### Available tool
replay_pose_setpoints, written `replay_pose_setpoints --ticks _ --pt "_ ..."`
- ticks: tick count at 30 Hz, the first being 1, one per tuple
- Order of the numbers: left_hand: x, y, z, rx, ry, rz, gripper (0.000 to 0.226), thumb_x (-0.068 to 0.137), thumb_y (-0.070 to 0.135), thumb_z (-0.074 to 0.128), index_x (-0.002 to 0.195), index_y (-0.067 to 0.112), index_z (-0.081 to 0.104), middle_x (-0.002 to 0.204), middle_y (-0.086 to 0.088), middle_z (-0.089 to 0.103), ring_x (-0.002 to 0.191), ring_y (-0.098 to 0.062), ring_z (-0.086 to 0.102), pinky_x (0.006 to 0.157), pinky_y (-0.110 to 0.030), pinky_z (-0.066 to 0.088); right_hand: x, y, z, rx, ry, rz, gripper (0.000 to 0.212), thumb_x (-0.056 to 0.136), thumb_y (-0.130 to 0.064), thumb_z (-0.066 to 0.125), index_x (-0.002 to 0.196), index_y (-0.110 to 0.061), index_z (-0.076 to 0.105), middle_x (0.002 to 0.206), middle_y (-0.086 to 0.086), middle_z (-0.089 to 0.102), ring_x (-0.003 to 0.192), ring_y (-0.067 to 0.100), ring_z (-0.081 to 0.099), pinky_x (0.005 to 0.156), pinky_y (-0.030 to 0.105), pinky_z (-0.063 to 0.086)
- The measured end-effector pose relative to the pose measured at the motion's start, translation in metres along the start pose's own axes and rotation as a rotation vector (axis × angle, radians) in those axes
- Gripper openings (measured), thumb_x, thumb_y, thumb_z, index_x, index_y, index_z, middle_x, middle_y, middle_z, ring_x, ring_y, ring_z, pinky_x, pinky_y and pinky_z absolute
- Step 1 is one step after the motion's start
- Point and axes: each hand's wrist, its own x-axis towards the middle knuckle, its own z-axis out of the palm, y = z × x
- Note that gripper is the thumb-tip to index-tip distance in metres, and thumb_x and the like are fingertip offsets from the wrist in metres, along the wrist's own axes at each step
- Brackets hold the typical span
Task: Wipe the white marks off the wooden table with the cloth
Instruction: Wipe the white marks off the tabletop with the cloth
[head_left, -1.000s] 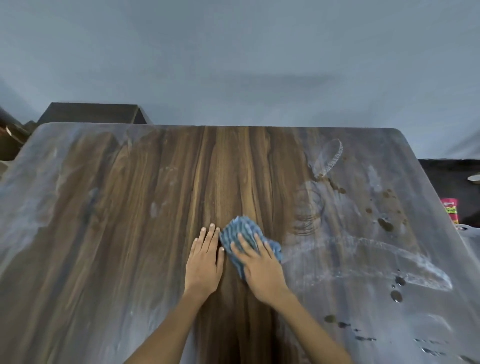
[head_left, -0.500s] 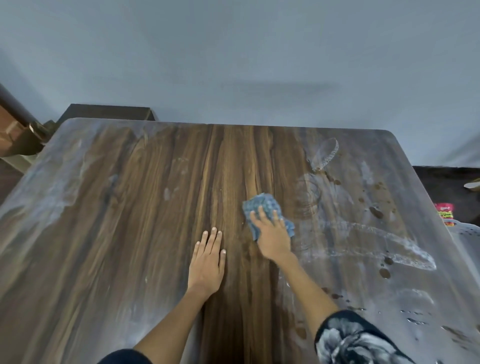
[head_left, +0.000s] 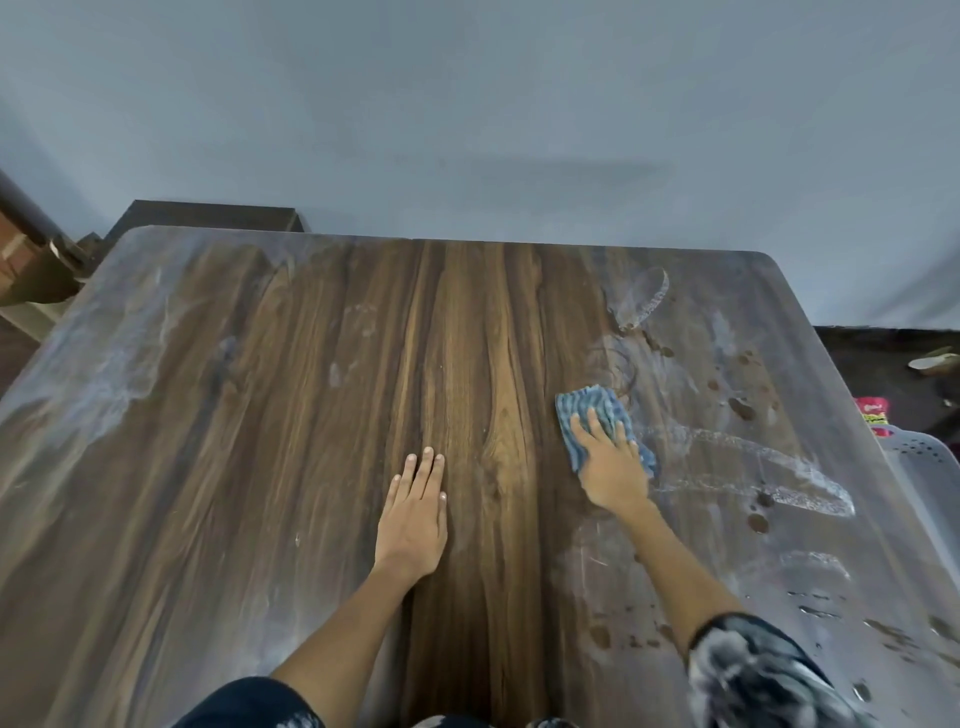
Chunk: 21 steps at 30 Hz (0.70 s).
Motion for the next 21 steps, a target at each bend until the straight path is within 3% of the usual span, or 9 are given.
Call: replay_pose_setpoints --ticks 2,6,11,16,21 --pt "-0.002 0.002 0.0 0.001 -0.001 -0.013 0.05 0.101 0.025 0.015 0.148 0.018 -0.001 0.157 0.003 -0.006 0.144 -0.015 -0.011 0.116 -0.029 -0.004 0.01 -0.036 -0.001 0.043 0.008 -0.005 0.068 0.096 -0.014 0.042 0.151 -0.029 0.004 0.16 -0.002 -0.004 0.146 0.034 -0.004 0.118 0.05 0.004" --pt "-0.005 0.002 0.0 -0.022 0.002 -0.008 0.051 0.101 0.024 0.017 0.148 0.017 0.002 0.157 0.003 -0.003 0.144 -0.015 -0.009 0.116 -0.028 -0.002 -0.029 -0.09 0.029 0.053 0.036 -0.277 0.065 0.096 -0.014 0.041 0.15 -0.033 0.01 0.16 -0.006 -0.001 0.146 0.03 -0.009 0.117 0.045 -0.005" --pt "-0.009 0.001 0.0 -0.038 0.012 0.012 0.051 0.101 0.024 0.02 0.148 0.016 0.004 0.157 0.001 -0.001 0.144 -0.015 -0.007 0.116 -0.029 -0.001 -0.1 -0.051 0.065 0.019 -0.019 -0.426 0.066 0.097 -0.027 0.041 0.147 -0.043 0.002 0.153 -0.021 -0.011 0.144 0.017 -0.016 0.112 0.035 -0.014" --pt "-0.008 0.002 0.001 -0.008 -0.004 0.004 0.05 0.101 0.025 0.015 0.148 0.017 -0.002 0.157 0.001 -0.005 0.144 -0.017 -0.009 0.117 -0.03 -0.002 -0.071 0.021 0.027 -0.043 -0.028 -0.169 0.075 0.092 -0.016 0.052 0.149 -0.035 0.006 0.155 -0.015 -0.008 0.147 0.021 -0.007 0.118 0.04 -0.001" --pt "-0.011 0.0 0.004 0.004 -0.004 0.011 0.05 0.101 0.026 0.015 0.148 0.016 -0.001 0.157 0.0 -0.004 0.144 -0.017 -0.009 0.117 -0.03 -0.002 -0.019 -0.003 0.001 0.047 -0.075 0.036 0.07 0.097 -0.017 0.045 0.151 -0.027 0.002 0.16 -0.003 -0.006 0.146 0.034 -0.003 0.117 0.048 0.008"
